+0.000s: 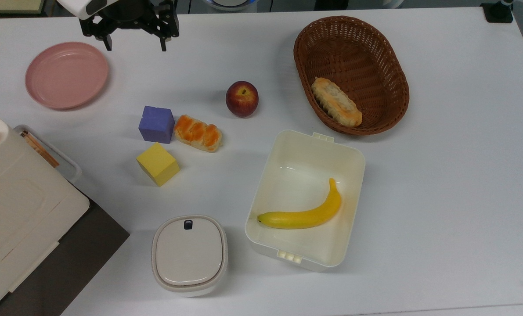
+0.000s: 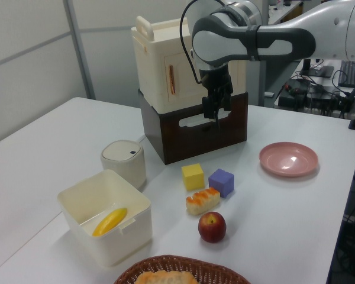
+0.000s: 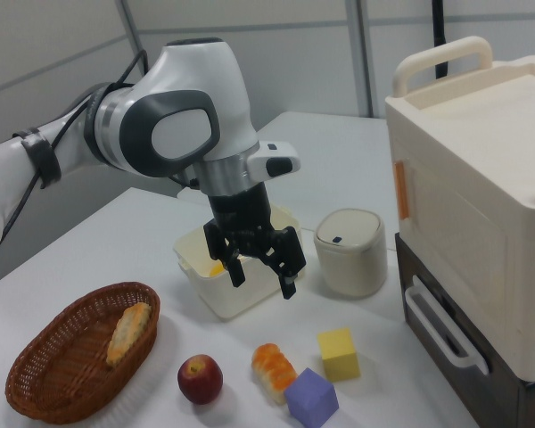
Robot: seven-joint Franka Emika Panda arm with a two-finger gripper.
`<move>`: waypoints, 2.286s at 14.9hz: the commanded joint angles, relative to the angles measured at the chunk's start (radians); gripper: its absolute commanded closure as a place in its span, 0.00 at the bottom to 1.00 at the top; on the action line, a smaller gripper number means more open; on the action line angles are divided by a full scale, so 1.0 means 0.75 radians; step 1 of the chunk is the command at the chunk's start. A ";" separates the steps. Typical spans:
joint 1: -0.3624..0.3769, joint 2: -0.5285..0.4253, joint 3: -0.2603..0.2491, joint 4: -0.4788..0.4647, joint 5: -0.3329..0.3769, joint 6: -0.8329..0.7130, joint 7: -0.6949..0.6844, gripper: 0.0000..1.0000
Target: Put the bread in the basket
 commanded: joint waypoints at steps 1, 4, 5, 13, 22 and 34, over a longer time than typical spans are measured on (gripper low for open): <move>0.002 -0.047 -0.020 -0.044 0.028 -0.001 -0.037 0.00; 0.002 -0.047 -0.016 -0.044 0.028 -0.001 -0.037 0.00; 0.004 -0.047 -0.016 -0.044 0.028 -0.001 -0.037 0.00; 0.006 -0.047 -0.012 -0.046 0.028 -0.003 -0.035 0.00; 0.012 -0.043 -0.003 -0.052 0.030 0.001 -0.032 0.00; 0.147 0.129 -0.001 -0.110 0.020 0.009 -0.096 0.00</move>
